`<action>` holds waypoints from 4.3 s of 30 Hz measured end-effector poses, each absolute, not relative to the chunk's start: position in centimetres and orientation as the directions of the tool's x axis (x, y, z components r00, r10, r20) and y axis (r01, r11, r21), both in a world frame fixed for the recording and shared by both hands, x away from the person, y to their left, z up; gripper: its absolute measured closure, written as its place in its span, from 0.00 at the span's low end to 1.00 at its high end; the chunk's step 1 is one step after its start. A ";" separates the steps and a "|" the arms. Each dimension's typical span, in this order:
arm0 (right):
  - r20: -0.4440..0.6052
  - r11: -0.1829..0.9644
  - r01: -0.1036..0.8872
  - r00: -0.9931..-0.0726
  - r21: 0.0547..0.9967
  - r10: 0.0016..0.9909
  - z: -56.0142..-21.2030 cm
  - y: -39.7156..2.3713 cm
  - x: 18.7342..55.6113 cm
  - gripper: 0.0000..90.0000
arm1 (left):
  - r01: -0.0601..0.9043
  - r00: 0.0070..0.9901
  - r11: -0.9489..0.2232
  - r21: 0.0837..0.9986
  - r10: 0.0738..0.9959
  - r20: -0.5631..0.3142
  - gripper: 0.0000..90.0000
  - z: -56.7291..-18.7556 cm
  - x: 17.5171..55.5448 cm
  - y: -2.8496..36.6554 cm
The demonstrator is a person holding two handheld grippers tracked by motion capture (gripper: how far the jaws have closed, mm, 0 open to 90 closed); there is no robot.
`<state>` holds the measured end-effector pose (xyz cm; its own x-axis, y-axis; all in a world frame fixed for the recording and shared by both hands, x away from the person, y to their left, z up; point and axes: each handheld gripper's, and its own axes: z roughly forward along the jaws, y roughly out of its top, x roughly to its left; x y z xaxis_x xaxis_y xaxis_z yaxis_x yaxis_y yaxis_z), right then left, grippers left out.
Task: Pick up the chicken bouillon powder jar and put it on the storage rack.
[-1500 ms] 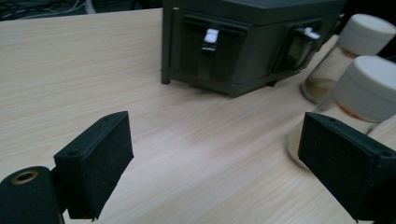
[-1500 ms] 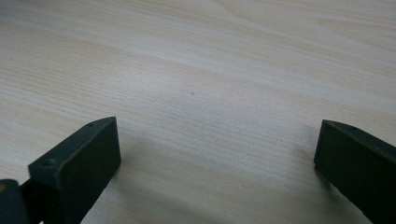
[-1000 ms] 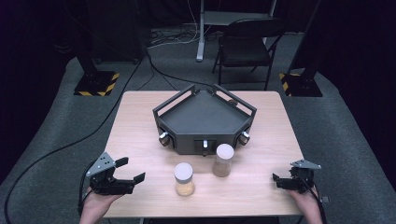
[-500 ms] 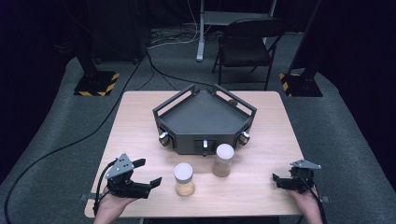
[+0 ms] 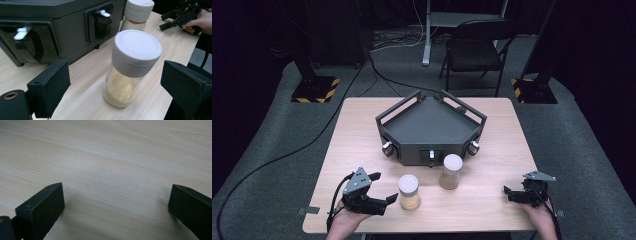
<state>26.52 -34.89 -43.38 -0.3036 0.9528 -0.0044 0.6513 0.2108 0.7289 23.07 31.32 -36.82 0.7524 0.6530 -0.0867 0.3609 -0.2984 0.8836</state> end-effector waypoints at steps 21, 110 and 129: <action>-0.004 0.213 0.650 -0.307 0.729 0.952 -43.4 -34.9 26.5 0.00 | 0.331 0.773 -0.322 0.887 0.631 -0.060 0.10 -38.6 23.4 27.2; -0.005 0.227 0.647 -0.325 0.728 0.946 -43.4 -35.1 26.6 0.00 | 0.281 0.671 -0.261 0.923 0.742 0.006 0.37 -26.3 31.0 24.5; -0.004 0.227 0.645 -0.328 0.729 0.945 -43.4 -35.1 26.5 0.00 | 0.303 0.596 -0.214 0.929 0.803 -0.010 0.37 -25.0 36.3 22.7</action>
